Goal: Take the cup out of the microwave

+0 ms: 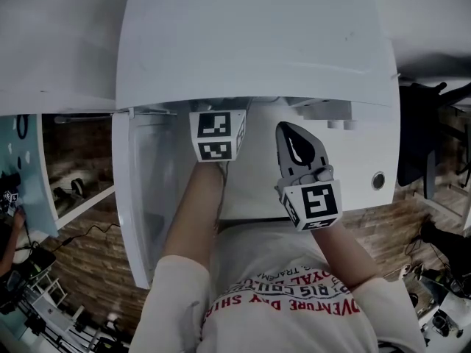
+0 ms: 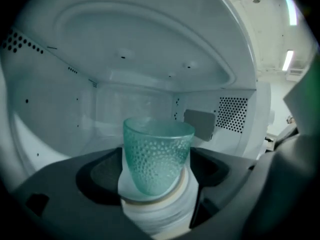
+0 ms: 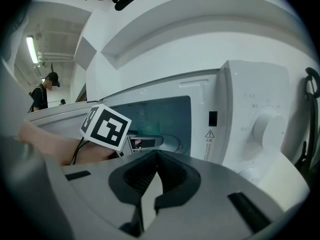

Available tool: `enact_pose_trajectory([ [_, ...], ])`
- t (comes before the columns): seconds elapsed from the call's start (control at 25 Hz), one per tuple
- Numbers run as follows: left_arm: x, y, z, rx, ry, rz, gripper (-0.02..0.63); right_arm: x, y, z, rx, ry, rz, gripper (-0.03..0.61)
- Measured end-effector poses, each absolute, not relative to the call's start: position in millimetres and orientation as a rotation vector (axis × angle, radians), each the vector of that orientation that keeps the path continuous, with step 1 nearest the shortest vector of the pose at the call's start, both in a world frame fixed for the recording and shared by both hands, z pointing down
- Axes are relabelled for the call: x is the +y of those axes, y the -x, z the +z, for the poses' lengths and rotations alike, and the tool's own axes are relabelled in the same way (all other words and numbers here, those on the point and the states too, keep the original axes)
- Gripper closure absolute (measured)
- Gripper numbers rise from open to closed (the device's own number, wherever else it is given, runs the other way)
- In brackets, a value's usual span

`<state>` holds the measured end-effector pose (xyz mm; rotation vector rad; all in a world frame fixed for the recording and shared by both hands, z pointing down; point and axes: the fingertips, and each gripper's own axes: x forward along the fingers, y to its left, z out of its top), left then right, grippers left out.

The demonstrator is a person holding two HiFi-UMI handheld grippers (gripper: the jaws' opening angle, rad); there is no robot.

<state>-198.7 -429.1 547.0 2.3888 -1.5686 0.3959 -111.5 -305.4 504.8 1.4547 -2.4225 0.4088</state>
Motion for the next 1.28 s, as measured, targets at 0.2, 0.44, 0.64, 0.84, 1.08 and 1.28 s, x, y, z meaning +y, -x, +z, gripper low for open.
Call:
enact_pose_trajectory([
  [0.2,-430,202,549,-1.58,-2.399,0.475,0.216,-308,112,504,-2.423,-1.451,0.412,0.568],
  [0.44,-427,202,551,-1.56,-2.42,0.5,0.252,-306,116,504,-2.431,-1.433,0.411,0.568],
  [0.64,-420,199,551,-1.55,-2.424,0.498,0.255,-303,115,504,-2.429,-1.434,0.407,0.568],
  [0.84,-408,201,549,-1.542,-2.407,0.48,0.256,-299,112,500,-2.429,-1.442,0.399,0.568],
  [1.08,-382,208,540,-1.561,-2.402,0.433,0.258,-291,107,497,-2.419,-1.45,0.37,0.568],
  [1.28,-350,211,534,-1.572,-2.41,0.421,0.258,-286,103,498,-2.408,-1.472,0.364,0.568],
])
